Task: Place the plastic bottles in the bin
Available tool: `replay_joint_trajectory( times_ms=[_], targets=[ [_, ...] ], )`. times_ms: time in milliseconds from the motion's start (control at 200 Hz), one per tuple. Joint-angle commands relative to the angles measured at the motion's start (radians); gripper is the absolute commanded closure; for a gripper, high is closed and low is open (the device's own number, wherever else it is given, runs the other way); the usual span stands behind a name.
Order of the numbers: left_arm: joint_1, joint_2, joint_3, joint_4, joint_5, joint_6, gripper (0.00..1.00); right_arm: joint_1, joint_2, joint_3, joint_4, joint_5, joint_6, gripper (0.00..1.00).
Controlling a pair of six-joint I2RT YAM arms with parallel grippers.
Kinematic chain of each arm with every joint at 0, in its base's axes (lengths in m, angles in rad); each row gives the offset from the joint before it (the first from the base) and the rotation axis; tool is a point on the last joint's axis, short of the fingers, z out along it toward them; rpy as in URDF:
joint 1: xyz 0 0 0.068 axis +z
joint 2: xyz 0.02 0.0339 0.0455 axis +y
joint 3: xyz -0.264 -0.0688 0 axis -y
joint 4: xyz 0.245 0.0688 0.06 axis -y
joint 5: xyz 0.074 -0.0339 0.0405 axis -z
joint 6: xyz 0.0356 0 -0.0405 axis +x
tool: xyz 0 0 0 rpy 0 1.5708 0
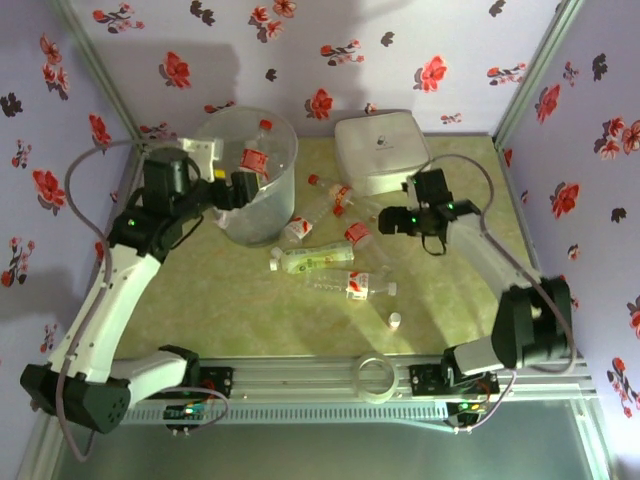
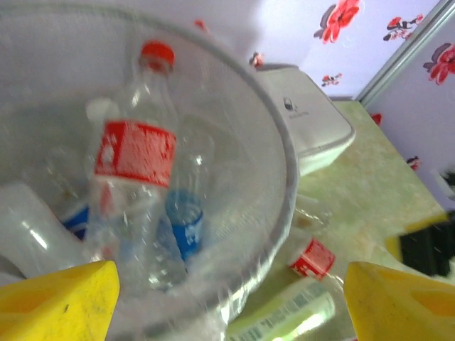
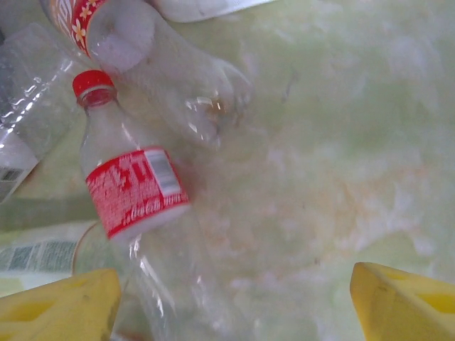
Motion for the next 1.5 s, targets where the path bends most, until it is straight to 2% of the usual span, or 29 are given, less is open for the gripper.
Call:
replay_joint_trajectory(
  times_ms=[0,65,280,440,660,835,1010,1180,1360,1495],
  targets=[
    [-0.021,-0.049,-0.115,0.086,0.051,-0.136,0.17,0.015,0.134,0.108,0.029,0.026,-0.114,0.22],
    [-0.032,-0.081,-0.179,0.113,0.050,-0.178,0.17,0.021,0.223,0.182,0.025,0.011,-0.112,0.25],
    [-0.035,-0.166,-0.274,0.116,0.029,-0.223,0.17,0.048,0.435,0.361,0.022,-0.005,-0.129,0.18],
    [-0.035,-0.194,-0.239,0.082,0.012,-0.200,0.17,0.054,0.539,0.442,-0.010,-0.018,-0.134,0.15],
    [-0.036,-0.152,-0.122,0.027,0.012,-0.125,0.16,0.057,0.595,0.451,-0.020,-0.066,-0.133,0.10],
    [-0.035,-0.130,-0.094,0.038,0.015,-0.117,0.16,0.057,0.645,0.472,-0.031,-0.077,-0.134,0.09],
    [-0.036,-0.144,-0.106,0.033,0.014,-0.117,0.16,0.058,0.651,0.478,-0.032,-0.083,-0.148,0.13],
    [-0.036,-0.145,-0.104,0.027,0.007,-0.111,0.16,0.057,0.609,0.480,-0.055,-0.058,-0.173,0.23],
    [-0.035,-0.137,-0.092,0.041,0.007,-0.115,0.16,0.057,0.504,0.466,-0.069,-0.040,-0.184,0.33],
    [-0.035,-0.135,-0.079,0.042,0.007,-0.118,0.16,0.057,0.397,0.424,-0.080,-0.017,-0.183,0.37]
  ],
)
